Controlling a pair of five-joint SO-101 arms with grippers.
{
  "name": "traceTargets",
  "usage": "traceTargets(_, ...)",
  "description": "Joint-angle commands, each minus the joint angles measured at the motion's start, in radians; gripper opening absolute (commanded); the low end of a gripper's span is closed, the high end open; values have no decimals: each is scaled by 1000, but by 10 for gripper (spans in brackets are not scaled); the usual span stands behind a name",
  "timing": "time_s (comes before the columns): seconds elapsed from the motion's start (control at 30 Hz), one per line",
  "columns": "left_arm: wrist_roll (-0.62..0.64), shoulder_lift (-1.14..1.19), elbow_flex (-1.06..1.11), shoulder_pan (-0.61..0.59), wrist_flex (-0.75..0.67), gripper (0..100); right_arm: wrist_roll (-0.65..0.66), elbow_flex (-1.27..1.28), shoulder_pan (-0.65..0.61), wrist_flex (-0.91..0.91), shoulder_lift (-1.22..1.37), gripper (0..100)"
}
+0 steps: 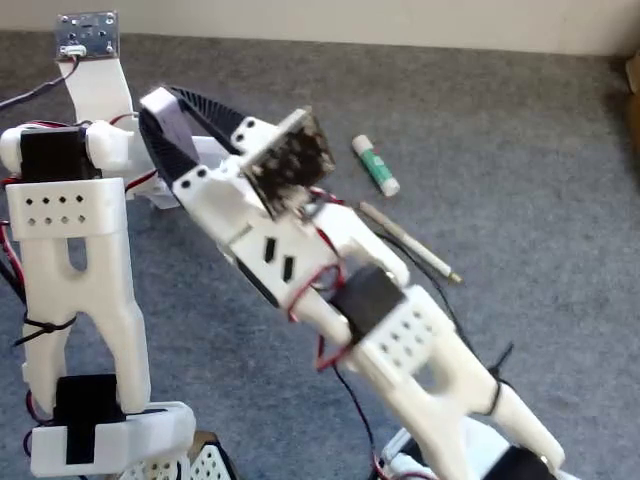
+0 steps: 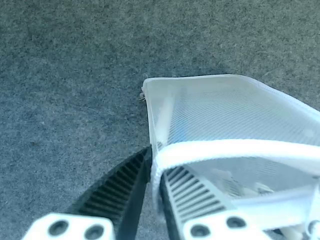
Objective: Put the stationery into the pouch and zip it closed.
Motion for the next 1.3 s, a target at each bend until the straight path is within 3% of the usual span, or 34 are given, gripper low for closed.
traceTargets(0.0, 12, -13, 2, -21, -9, 7, -14, -41, 50, -94, 93, 5)
traceTargets(0.67, 12, -13, 2, -47, -9, 7, -17, -42, 87, -114, 309, 11)
traceTargets(0.9, 12, -13, 2, -47, -12, 7, -17, -36, 90, -104, 285, 143)
traceTargets(1.27, 12, -13, 2, -47, -11, 7, -15, -30, 90, -102, 249, 142)
